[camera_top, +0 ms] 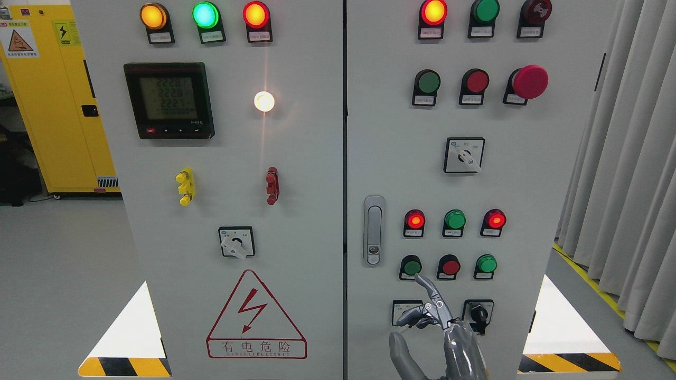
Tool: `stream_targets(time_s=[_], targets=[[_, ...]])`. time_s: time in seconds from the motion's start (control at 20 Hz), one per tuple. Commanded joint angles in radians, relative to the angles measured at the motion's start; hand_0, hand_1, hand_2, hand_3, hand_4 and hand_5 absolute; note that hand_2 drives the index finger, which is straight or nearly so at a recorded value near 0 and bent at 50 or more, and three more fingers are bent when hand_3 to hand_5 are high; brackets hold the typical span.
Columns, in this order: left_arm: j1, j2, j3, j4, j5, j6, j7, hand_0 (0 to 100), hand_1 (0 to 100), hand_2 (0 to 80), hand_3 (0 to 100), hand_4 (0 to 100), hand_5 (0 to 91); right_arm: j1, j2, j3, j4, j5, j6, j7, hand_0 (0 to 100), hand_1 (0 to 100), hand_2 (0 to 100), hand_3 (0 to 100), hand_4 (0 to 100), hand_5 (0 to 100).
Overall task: Release door handle
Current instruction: 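Raise the right hand up toward the silver vertical door handle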
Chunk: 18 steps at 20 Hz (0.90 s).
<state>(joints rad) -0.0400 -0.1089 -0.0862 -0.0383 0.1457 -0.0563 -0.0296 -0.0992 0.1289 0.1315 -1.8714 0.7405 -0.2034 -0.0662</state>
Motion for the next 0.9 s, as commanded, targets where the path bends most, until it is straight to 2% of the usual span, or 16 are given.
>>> stream_targets(time_s=[0.0, 0.15, 0.3, 0.5, 0.6, 0.75, 0.85], targets=[[0.000, 0.000, 0.000, 0.000, 0.000, 0.006, 0.000, 12, 56, 0.0, 0, 0, 0.0, -0.030, 0.006, 0.062, -0.002, 0.216, 0.062, -0.052, 52, 40, 0, 100, 100, 100], [0.000, 0.000, 0.000, 0.000, 0.000, 0.006, 0.000, 12, 56, 0.0, 0, 0, 0.0, -0.059, 0.006, 0.079, 0.006, 0.341, 0.107, -0.084, 51, 38, 1, 100, 100, 100], [0.000, 0.000, 0.000, 0.000, 0.000, 0.006, 0.000, 12, 56, 0.0, 0, 0, 0.0, -0.074, 0.006, 0.100, 0.011, 0.398, 0.130, -0.086, 52, 38, 2, 100, 100, 100], [0.000, 0.000, -0.001, 0.000, 0.000, 0.006, 0.000, 12, 56, 0.0, 0, 0, 0.0, -0.085, 0.006, 0.149, 0.014, 0.486, 0.199, -0.096, 52, 37, 2, 100, 100, 100], [0.000, 0.000, 0.000, 0.000, 0.000, 0.006, 0.000, 12, 56, 0.0, 0, 0, 0.0, -0.085, 0.006, 0.165, 0.029, 0.546, 0.209, -0.106, 52, 36, 2, 100, 100, 100], [0.000, 0.000, -0.001, 0.000, 0.000, 0.006, 0.000, 12, 56, 0.0, 0, 0, 0.0, -0.091, 0.006, 0.181, 0.060, 0.599, 0.213, -0.150, 52, 36, 2, 100, 100, 100], [0.000, 0.000, 0.000, 0.000, 0.000, 0.006, 0.000, 12, 56, 0.0, 0, 0, 0.0, -0.096, 0.006, 0.181, 0.080, 0.649, 0.213, -0.161, 52, 36, 2, 100, 100, 100]])
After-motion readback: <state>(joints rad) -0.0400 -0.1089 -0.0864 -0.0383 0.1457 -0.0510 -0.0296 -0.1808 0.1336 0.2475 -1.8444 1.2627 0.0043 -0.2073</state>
